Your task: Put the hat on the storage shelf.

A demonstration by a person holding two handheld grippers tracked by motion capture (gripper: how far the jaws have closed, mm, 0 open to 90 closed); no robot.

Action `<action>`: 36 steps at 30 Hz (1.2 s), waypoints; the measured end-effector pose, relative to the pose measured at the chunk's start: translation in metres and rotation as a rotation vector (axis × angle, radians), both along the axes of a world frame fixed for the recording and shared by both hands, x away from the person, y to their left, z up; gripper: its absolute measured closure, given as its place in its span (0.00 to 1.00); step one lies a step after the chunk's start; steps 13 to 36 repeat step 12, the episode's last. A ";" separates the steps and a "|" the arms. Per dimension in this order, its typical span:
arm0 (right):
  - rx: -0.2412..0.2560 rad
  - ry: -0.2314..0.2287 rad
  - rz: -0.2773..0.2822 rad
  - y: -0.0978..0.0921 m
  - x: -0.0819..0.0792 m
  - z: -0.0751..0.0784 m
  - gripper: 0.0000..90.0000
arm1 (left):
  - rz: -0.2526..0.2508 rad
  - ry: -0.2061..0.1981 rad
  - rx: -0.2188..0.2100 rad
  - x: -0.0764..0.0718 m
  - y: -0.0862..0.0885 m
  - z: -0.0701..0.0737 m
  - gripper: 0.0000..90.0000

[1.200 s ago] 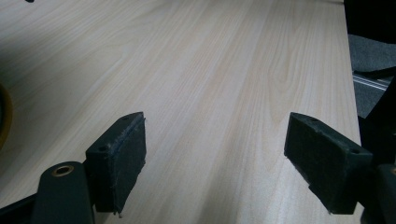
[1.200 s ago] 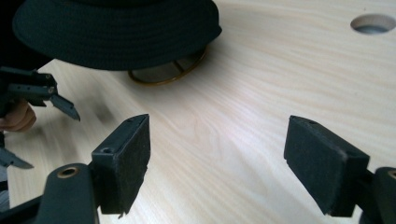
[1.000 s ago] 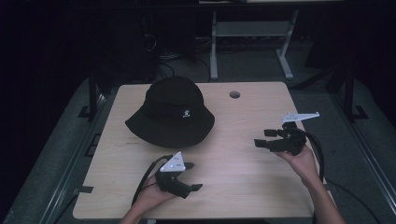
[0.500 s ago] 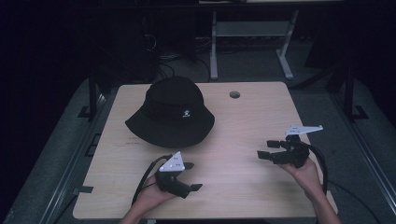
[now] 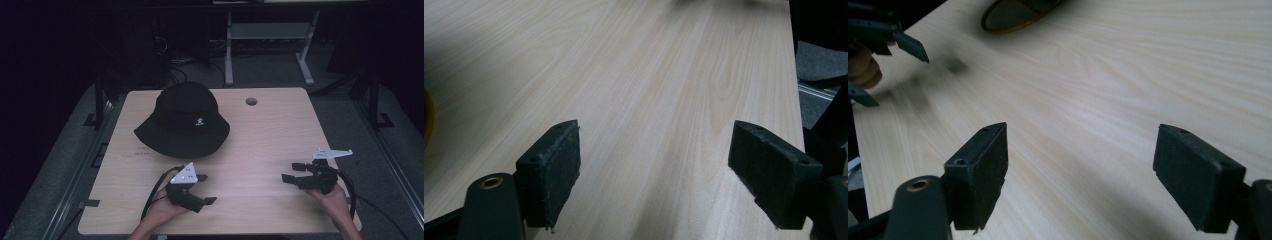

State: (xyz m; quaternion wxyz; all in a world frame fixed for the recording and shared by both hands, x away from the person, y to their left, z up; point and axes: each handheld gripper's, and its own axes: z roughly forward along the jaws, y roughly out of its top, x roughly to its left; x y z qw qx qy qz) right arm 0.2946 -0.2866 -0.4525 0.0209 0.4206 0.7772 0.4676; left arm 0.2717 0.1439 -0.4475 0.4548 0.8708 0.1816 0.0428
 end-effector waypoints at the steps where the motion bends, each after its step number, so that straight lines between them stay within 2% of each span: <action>1: 0.009 0.001 -0.003 -0.001 -0.003 -0.002 0.24 | 0.000 0.002 -0.001 0.000 0.000 0.000 0.23; 8: 0.019 -0.004 -0.015 -0.003 -0.018 -0.008 0.23 | 0.004 0.010 -0.009 0.000 0.001 0.000 0.23; 9: 0.018 -0.026 -0.017 -0.003 -0.024 -0.009 0.22 | 0.004 0.009 -0.006 -0.001 0.001 0.000 0.23; 10: 0.018 -0.026 -0.017 -0.003 -0.024 -0.009 0.22 | 0.004 0.009 -0.006 -0.001 0.001 0.000 0.23; 11: 0.026 -0.041 -0.019 -0.004 -0.031 -0.010 0.22 | 0.002 0.007 -0.009 -0.001 0.001 0.001 0.23; 36: 0.026 -0.041 -0.019 -0.004 -0.031 -0.010 0.22 | 0.002 0.007 -0.009 -0.001 0.001 0.001 0.23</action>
